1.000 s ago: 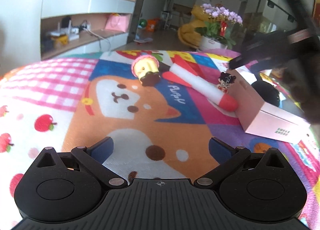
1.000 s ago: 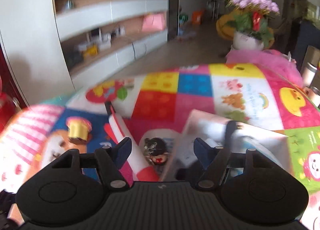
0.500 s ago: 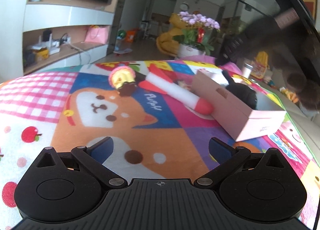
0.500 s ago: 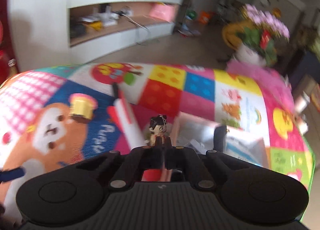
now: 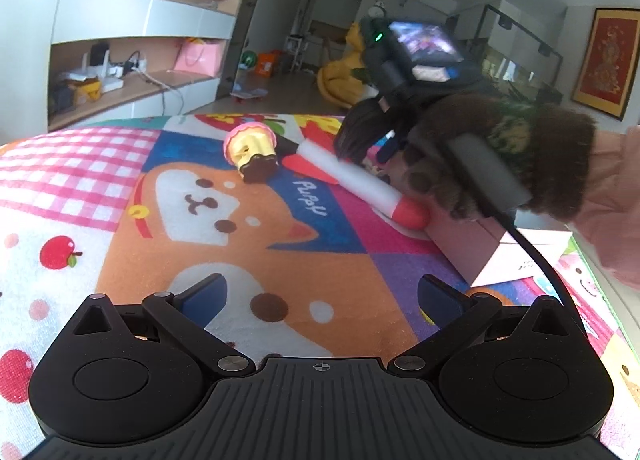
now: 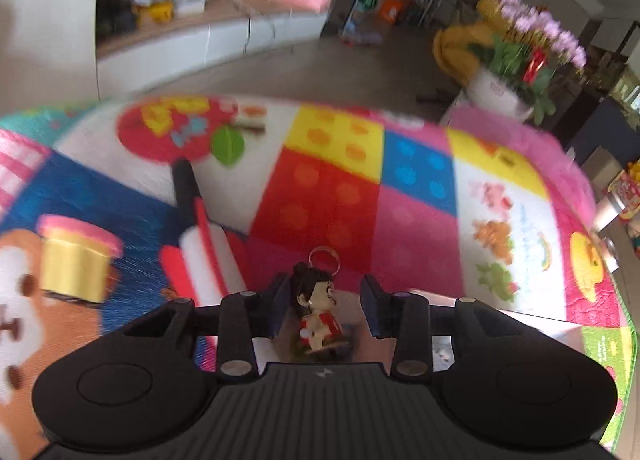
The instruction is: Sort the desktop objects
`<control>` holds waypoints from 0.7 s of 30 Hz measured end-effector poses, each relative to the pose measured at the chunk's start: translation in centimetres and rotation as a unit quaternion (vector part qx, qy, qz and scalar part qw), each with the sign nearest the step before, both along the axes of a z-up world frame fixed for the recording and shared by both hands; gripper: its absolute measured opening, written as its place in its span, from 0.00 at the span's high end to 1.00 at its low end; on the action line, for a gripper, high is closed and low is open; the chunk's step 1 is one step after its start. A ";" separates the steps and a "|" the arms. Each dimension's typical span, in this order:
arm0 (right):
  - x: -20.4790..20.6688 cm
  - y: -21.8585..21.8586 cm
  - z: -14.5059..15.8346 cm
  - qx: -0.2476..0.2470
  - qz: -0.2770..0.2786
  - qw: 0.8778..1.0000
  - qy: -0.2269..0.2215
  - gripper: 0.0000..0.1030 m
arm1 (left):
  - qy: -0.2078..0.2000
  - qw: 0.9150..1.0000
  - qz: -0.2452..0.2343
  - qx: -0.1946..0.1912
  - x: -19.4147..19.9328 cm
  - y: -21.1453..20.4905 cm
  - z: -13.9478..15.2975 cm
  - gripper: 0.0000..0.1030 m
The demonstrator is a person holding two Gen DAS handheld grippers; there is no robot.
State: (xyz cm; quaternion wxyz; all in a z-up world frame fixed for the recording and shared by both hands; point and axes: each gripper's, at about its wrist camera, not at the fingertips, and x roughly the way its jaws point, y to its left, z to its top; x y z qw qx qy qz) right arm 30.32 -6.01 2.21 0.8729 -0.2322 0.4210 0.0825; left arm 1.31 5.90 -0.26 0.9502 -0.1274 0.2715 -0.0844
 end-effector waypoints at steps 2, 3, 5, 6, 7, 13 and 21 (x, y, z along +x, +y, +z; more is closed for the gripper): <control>0.0 0.5 -0.4 -0.018 0.007 1.000 -0.003 0.65 | -0.003 1.000 -0.002 0.001 -0.1 0.0 0.1 0.00; -0.3 0.6 -0.4 -0.024 0.012 1.000 0.000 0.73 | -0.007 1.000 -0.004 0.004 -0.2 -0.1 0.1 0.00; -1.1 0.4 -0.2 -0.028 0.017 0.999 0.001 0.73 | -0.008 1.000 -0.004 0.014 -0.4 -0.4 0.2 0.00; -1.9 0.1 0.2 -0.021 0.023 1.000 -0.001 0.73 | -0.008 1.000 -0.007 0.017 -0.4 -0.5 0.2 0.00; -2.7 0.0 0.7 -0.013 0.034 0.999 -0.004 0.73 | -0.009 1.000 -0.013 0.017 -0.4 -0.6 0.2 0.00; -10.3 -2.5 3.5 0.081 0.087 0.991 0.061 0.73 | -0.018 0.998 -0.057 0.029 -0.8 -1.6 0.2 0.00; -20.0 -9.8 6.0 0.180 0.075 0.978 0.068 0.74 | 0.008 0.994 -0.098 0.055 -1.3 -3.3 0.1 0.00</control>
